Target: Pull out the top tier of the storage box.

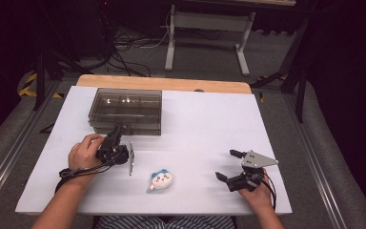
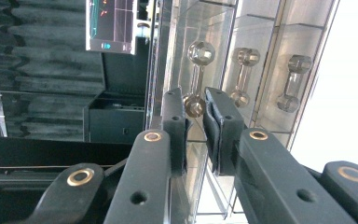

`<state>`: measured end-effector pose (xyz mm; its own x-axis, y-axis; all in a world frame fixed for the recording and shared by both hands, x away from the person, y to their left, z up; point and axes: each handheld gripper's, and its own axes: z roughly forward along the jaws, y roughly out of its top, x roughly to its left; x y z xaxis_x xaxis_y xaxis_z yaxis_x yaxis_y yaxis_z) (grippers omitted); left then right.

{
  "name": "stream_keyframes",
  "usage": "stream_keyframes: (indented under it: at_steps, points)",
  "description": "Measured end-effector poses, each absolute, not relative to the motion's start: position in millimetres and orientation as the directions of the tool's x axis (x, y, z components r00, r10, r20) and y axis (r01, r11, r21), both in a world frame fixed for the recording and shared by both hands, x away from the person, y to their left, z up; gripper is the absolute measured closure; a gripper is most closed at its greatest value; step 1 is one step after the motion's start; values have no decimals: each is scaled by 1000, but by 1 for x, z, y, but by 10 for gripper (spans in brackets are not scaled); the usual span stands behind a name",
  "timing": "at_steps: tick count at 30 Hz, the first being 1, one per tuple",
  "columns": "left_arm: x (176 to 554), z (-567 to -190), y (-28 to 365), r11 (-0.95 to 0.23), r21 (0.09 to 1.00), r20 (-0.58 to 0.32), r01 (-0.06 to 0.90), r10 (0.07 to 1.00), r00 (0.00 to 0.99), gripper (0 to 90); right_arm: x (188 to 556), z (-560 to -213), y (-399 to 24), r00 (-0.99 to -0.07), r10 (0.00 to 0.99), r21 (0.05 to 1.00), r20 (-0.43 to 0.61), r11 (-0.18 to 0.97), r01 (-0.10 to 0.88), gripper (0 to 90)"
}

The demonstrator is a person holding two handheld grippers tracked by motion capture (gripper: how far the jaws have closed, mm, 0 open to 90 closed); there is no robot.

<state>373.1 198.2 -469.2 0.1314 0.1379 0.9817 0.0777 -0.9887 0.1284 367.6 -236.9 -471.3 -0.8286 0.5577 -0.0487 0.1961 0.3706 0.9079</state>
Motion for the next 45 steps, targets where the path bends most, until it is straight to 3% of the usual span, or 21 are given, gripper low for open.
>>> stream_keyframes:
  at_steps: [25, 45]
  points:
    - [367, -456, 204, -961, 275, 926, -8, 263, 269, 595, 368, -471, -237, -829, 557, 908, -46, 369, 198, 0]
    - [370, -431, 224, -786, 618, 713, -27, 545, 441, 447, 368, -471, -237, -830, 555, 907, -49, 373, 196, 0]
